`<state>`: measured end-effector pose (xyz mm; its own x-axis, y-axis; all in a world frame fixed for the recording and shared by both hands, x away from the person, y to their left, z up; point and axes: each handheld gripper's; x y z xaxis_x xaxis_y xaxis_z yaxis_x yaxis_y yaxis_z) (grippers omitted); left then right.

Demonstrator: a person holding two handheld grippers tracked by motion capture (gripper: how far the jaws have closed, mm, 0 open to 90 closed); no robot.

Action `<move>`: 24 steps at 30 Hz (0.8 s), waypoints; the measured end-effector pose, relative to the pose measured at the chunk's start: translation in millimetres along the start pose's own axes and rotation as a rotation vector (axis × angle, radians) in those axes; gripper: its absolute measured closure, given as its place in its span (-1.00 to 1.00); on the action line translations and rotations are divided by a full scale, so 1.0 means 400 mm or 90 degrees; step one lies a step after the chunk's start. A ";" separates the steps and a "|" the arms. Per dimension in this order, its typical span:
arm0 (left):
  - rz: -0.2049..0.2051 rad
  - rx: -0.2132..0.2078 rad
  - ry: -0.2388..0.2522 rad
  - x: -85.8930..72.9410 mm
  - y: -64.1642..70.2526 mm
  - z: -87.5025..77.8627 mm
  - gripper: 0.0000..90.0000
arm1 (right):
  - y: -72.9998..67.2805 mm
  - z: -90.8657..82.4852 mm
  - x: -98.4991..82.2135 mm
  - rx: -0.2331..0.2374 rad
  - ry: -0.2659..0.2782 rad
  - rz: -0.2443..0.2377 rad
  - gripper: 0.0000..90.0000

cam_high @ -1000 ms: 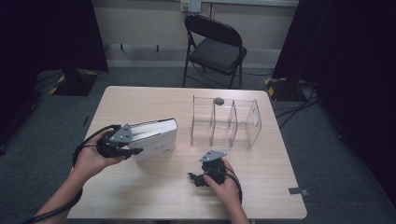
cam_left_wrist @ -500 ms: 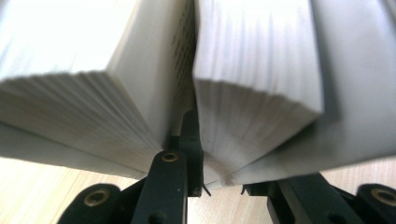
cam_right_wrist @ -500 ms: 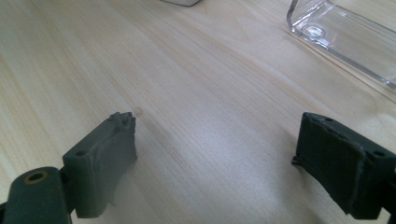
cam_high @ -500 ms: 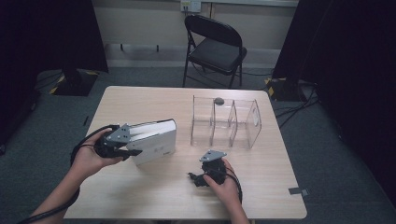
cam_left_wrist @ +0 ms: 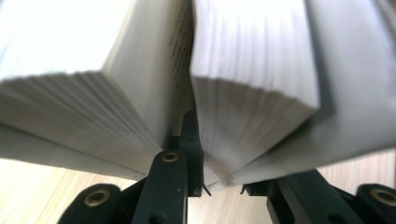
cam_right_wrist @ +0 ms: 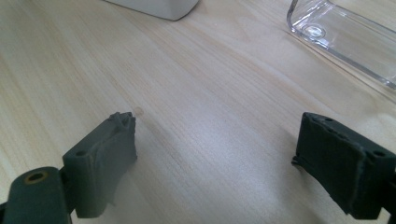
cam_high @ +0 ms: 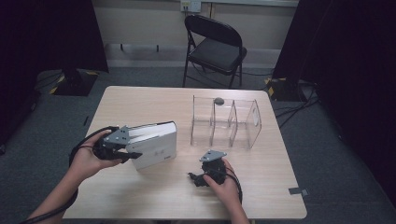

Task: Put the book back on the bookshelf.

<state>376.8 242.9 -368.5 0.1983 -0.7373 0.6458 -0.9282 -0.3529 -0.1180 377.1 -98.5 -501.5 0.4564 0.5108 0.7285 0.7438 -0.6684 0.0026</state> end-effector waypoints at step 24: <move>-0.047 -0.020 -0.005 -0.005 -0.021 -0.007 0.65 | 0.000 0.000 0.000 0.000 0.000 0.000 -0.76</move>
<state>383.3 249.1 -366.9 0.2695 -0.7142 0.6459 -0.9202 -0.3887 -0.0458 377.1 -98.4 -501.5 0.4563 0.5106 0.7288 0.7437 -0.6685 0.0027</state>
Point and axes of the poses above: each handheld gripper's, and its own axes: z roughly forward along the jaws, x roughly out of its top, y roughly to its right
